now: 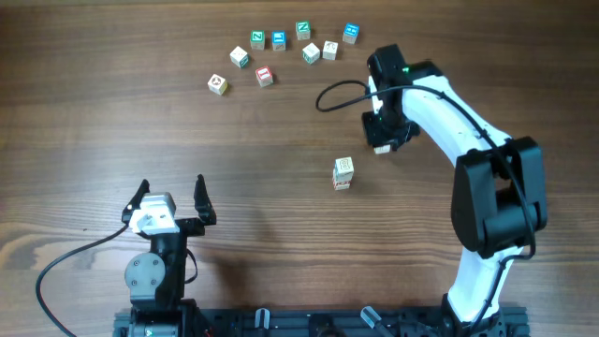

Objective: Form a tower

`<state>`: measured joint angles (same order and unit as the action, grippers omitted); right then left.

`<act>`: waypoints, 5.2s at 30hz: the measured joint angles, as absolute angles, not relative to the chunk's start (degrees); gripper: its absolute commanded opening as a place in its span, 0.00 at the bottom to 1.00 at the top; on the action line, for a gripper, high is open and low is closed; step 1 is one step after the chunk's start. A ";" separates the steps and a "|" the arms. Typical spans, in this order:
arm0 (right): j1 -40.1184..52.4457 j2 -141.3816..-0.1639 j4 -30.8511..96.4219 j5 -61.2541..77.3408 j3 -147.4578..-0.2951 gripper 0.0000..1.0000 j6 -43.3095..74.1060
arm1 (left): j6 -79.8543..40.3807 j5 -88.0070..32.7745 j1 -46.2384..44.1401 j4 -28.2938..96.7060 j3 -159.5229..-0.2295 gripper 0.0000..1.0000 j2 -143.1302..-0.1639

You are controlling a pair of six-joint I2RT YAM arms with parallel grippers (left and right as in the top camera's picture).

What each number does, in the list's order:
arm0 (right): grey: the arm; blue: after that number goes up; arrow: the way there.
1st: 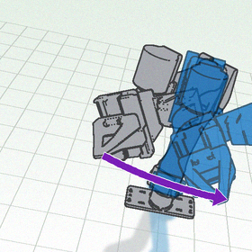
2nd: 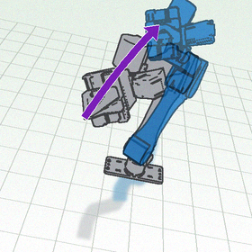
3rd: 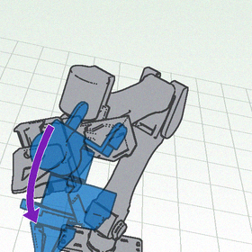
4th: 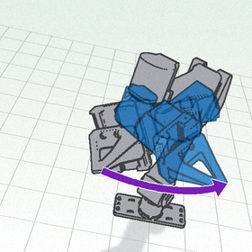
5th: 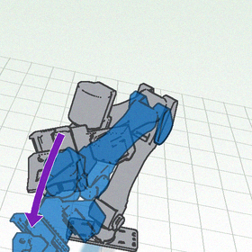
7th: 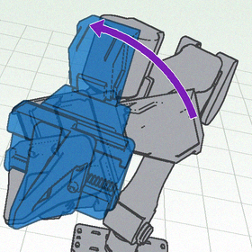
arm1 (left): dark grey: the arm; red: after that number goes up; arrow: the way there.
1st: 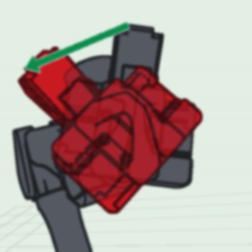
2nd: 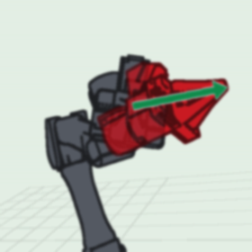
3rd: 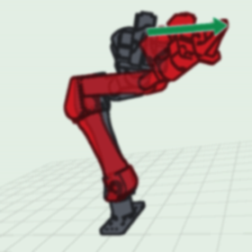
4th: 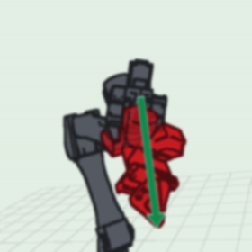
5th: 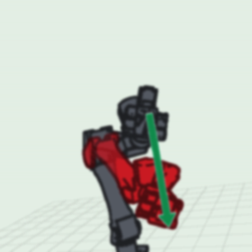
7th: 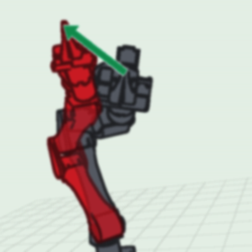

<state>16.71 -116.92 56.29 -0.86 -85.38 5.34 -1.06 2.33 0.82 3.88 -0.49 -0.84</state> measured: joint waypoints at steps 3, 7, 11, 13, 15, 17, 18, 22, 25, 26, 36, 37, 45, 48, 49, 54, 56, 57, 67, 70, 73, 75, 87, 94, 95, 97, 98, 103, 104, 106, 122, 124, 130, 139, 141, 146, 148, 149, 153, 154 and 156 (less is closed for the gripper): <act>16.71 -116.92 55.81 -0.86 -84.60 0.32 5.34 | -1.06 2.31 0.80 3.88 -0.49 1.00 -0.84; 16.71 -116.92 54.76 -0.89 -84.53 0.34 5.78 | -1.06 2.31 0.80 3.88 -0.49 1.00 -0.84; 16.71 -116.92 54.74 -1.41 -84.53 0.36 5.98 | -1.06 2.33 0.80 3.88 -0.49 1.00 -0.84; 16.67 -116.92 54.28 -1.87 -84.53 0.36 6.02 | -1.06 2.33 0.80 3.88 -0.49 1.00 -0.84; 16.56 -116.92 53.45 -2.02 -84.53 0.36 6.39 | -1.06 2.33 0.80 3.88 -0.49 1.00 -0.84; 16.43 -116.92 52.84 -2.04 -84.53 0.39 6.44 | -1.06 2.33 0.80 3.88 -0.49 1.00 -0.84; 16.38 -116.92 52.60 -2.11 -84.53 0.44 6.50 | -1.06 2.33 0.80 3.88 -0.49 1.00 -0.84; 16.38 -116.92 51.64 -2.46 -84.53 0.64 7.14 | -1.06 2.31 0.80 3.88 -0.49 1.00 -0.84; 16.38 -116.92 52.34 -2.59 -84.53 0.54 7.49 | -1.06 2.33 0.80 3.88 -0.49 1.00 -0.84; 16.38 -116.92 52.66 -2.57 -84.53 0.45 7.75 | -1.06 2.31 0.80 3.88 -0.49 1.00 -0.84; 16.38 -116.92 53.04 -2.59 -82.83 0.42 8.58 | -1.06 2.31 0.80 3.88 -0.49 1.00 -0.84; 16.38 -116.92 53.04 -2.57 -82.54 0.42 8.58 | -1.06 2.33 0.80 3.88 -0.49 1.00 -0.84; 16.38 -116.92 52.60 -2.59 -82.26 0.50 8.71 | -1.06 2.31 0.80 3.88 -0.49 1.00 -0.84; 16.38 -116.92 52.53 -2.59 -82.24 0.51 8.95 | -1.06 2.31 0.80 3.88 -0.49 1.00 -0.84; 16.38 -116.92 52.49 -2.59 -82.24 0.51 8.95 | -1.06 2.33 0.80 3.88 -0.49 1.00 -0.84; 16.38 -116.92 52.29 -2.59 -82.19 0.51 8.95 | -1.06 2.31 0.82 3.88 -0.49 1.00 -0.84; 16.38 -116.92 52.21 -2.59 -82.19 0.57 8.95 | -1.06 2.31 0.80 3.88 -0.49 1.00 -0.84; 16.38 -116.92 52.18 -2.59 -82.19 0.63 8.97 | -1.06 2.33 0.80 3.88 -0.49 1.00 -0.84; 16.38 -116.92 51.68 -2.59 -82.19 0.94 8.97 | -1.06 2.31 0.80 3.88 -0.49 1.00 -0.84; 16.38 -116.92 51.72 -2.59 -82.19 0.75 9.13 | -1.06 2.31 0.80 3.88 -0.49 1.00 -0.84; 16.38 -116.92 51.70 -2.59 -82.19 0.74 8.97 | -1.06 2.33 0.80 3.88 -0.49 1.00 -0.84; 16.38 -116.92 51.68 -2.59 -82.19 0.74 8.97 | -1.06 2.31 0.80 3.88 -0.49 1.00 -0.84; 16.38 -116.92 51.55 -2.59 -82.19 0.74 8.97 | -1.06 2.33 0.82 3.88 -0.49 1.00 -0.84; 16.38 -116.92 51.44 -2.59 -82.19 0.75 8.97 | -1.06 2.31 0.82 3.88 -0.49 1.00 -0.84; 16.38 -116.92 51.31 -2.59 -82.19 0.75 8.97 | -1.06 2.31 0.80 3.88 -0.49 1.00 -0.84; 16.38 -116.92 51.16 -2.59 -82.19 0.74 8.97 | -1.06 2.31 0.80 3.88 -0.49 1.00 -0.84; 16.38 -116.92 51.13 -2.59 -82.19 0.75 8.97 | -1.06 2.33 0.80 3.88 -0.49 1.00 -0.84; 16.38 -116.92 51.07 -2.57 -82.19 0.64 9.13 | -1.06 2.31 0.80 3.88 -0.49 1.00 -0.84; 16.38 -116.92 51.05 -2.57 -82.19 0.61 9.02 | -1.06 2.33 0.80 3.88 -0.49 1.00 -0.84; 16.38 -116.92 51.05 -2.59 -82.19 0.57 9.06 | -1.06 2.31 0.80 3.88 -0.49 1.00 -0.84; 16.38 -116.92 50.26 -2.59 -82.19 0.45 8.99 | -1.06 2.31 0.80 3.88 -0.49 1.00 -0.84; 16.38 -116.92 50.24 -2.59 -82.19 0.40 8.97 | -1.06 2.33 0.80 3.88 -0.49 1.00 -0.84; 16.38 -116.92 50.06 -2.59 -82.19 0.38 8.97 | -1.06 2.31 0.82 3.88 -0.49 1.00 -0.84; 16.38 -116.92 50.06 -2.59 -82.19 0.38 8.97 | -1.06 2.33 0.80 3.88 -0.49 1.00 -0.84; 16.38 -116.92 50.06 -2.59 -82.19 0.38 8.97 | -1.06 2.31 0.80 3.88 -0.49 1.00 -0.84; 16.38 -116.92 50.13 -2.59 -82.21 0.31 9.08 | -1.06 2.31 0.80 3.88 -0.49 1.00 -0.84; 16.38 -116.92 51.13 -2.59 -82.50 0.31 8.97 | -1.06 2.31 0.80 3.88 -0.49 1.00 -0.84; 16.38 -116.92 51.88 -2.59 -82.85 0.32 8.95 | -1.06 2.33 0.82 3.88 -0.49 1.00 -0.84; 16.38 -116.92 53.15 -2.59 -84.93 0.38 8.95 | -1.06 2.31 0.80 3.88 -0.49 1.00 -0.84; 16.38 -116.92 53.12 -2.59 -85.10 0.41 8.95 | -1.06 2.31 0.80 3.88 -0.49 1.00 -0.84; 16.38 -116.92 53.17 -2.59 -85.19 0.49 8.91 | -1.06 2.33 0.82 3.88 -0.49 1.00 -0.84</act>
<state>16.38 -116.92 53.17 -2.59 -85.19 8.91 -1.06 2.33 0.82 3.88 -0.49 -0.84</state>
